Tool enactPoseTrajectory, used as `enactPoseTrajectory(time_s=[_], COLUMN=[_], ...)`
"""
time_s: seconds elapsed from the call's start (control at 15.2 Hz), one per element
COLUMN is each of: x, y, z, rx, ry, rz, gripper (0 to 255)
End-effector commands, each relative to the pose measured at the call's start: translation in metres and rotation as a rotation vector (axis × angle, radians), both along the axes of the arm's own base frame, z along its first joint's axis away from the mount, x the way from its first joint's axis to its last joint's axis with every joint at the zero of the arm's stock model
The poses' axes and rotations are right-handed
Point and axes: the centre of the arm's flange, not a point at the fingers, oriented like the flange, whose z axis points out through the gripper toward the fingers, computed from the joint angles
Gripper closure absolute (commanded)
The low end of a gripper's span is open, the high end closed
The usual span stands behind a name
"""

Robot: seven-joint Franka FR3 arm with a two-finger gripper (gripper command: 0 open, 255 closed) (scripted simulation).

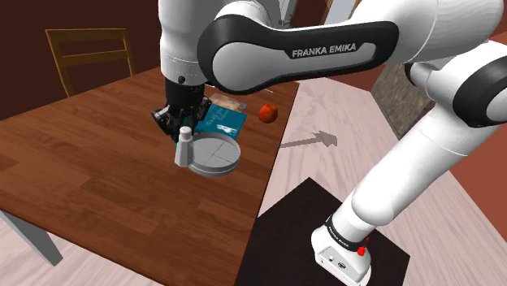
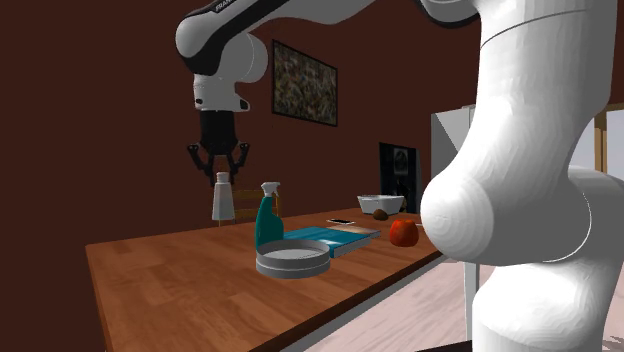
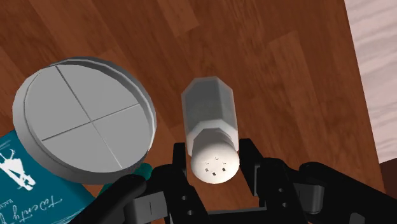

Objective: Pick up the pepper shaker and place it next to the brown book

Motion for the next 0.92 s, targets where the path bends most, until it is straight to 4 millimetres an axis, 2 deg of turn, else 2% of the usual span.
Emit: enactPoseTrajectory(time_s=[0.0, 0.13, 0.86], x=[-0.001, -0.001, 0.055], y=[0.0, 0.0, -0.133], z=[0.011, 0.017, 0.001], rx=[0.0, 0.0, 0.0], ry=[0.0, 0.0, 0.0], rz=[0.0, 0.0, 0.0], gripper=[255, 255, 255])
